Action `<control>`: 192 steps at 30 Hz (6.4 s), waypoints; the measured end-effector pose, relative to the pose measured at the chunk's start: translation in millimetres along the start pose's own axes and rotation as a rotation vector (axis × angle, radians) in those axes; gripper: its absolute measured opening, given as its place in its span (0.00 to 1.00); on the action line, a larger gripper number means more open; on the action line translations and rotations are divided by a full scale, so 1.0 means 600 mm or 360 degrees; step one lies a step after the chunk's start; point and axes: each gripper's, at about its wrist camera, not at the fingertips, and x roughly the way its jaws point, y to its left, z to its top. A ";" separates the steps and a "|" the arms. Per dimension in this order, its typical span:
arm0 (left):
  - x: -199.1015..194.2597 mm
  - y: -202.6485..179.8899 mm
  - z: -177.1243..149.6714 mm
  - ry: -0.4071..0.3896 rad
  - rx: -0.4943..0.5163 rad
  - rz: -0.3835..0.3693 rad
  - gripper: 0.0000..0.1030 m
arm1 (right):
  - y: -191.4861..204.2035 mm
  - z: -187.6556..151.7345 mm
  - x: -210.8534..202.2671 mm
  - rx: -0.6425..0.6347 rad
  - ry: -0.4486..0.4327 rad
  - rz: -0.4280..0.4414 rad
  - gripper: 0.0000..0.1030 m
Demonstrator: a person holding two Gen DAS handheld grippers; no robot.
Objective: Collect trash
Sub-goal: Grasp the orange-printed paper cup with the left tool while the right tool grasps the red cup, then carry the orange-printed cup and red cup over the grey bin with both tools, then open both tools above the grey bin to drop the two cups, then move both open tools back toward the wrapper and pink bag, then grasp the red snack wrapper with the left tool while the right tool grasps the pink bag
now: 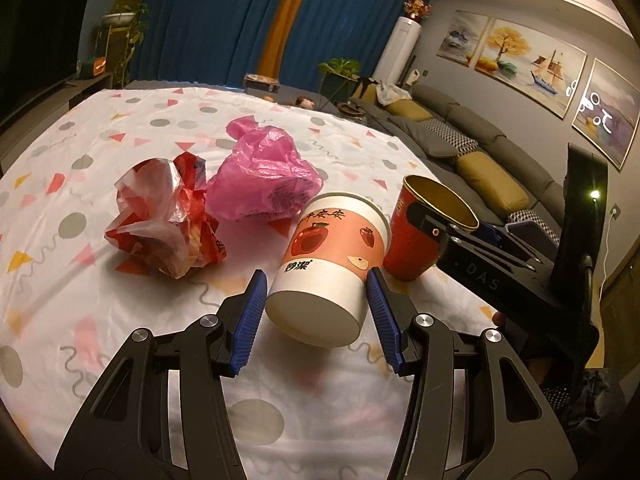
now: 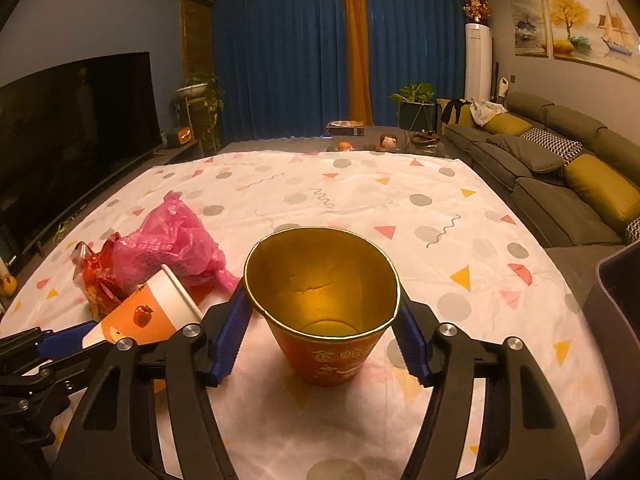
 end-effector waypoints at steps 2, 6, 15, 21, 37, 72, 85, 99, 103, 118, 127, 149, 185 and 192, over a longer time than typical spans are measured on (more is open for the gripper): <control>0.000 -0.001 -0.002 0.0000 0.0001 0.0000 0.49 | 0.000 -0.002 -0.004 0.0000 -0.0010 -0.0004 0.60; 0.000 -0.001 -0.002 -0.0004 0.0001 -0.0005 0.49 | -0.008 -0.003 -0.024 0.0023 -0.0041 -0.0010 0.58; -0.011 -0.024 0.000 -0.0046 0.0072 -0.0064 0.49 | -0.047 -0.024 -0.118 0.0060 -0.0136 -0.0067 0.58; -0.024 -0.059 -0.002 -0.0080 0.0126 -0.0094 0.49 | -0.066 -0.039 -0.181 0.0055 -0.0194 -0.0092 0.58; -0.035 -0.207 0.007 -0.0096 0.0264 -0.0240 0.49 | -0.155 -0.045 -0.279 0.0110 -0.0332 -0.0219 0.58; 0.221 -0.598 0.003 0.0140 0.0499 -0.0577 0.49 | -0.472 -0.106 -0.292 0.0430 -0.0319 -0.0622 0.59; 0.253 -0.608 -0.004 0.0212 0.0465 -0.0593 0.49 | -0.487 -0.116 -0.282 0.0463 -0.0284 -0.0615 0.62; 0.221 -0.565 0.005 0.0102 0.0377 -0.0485 0.83 | -0.479 -0.112 -0.302 0.0452 -0.0331 -0.0663 0.70; 0.183 -0.529 0.002 0.0008 0.0363 -0.0366 0.87 | -0.465 -0.106 -0.322 0.0439 -0.0378 -0.0676 0.74; -0.001 -0.281 -0.011 -0.0304 0.0237 0.0331 0.94 | -0.327 -0.063 -0.349 0.0305 -0.0486 -0.0502 0.83; -0.085 -0.097 -0.009 -0.0366 0.0082 0.0720 0.94 | -0.184 -0.032 -0.289 0.0188 -0.0427 -0.0236 0.83; -0.003 0.088 0.050 -0.0103 -0.0118 0.0523 0.45 | 0.065 0.048 -0.088 -0.0017 -0.0209 0.0107 0.83; -0.049 0.155 0.052 -0.0218 -0.0338 0.0557 0.32 | 0.163 0.043 0.079 -0.0185 0.0098 0.0148 0.16; -0.044 0.147 0.045 -0.0211 -0.0300 0.0564 0.32 | 0.099 0.031 -0.022 -0.0128 -0.0047 0.0120 0.16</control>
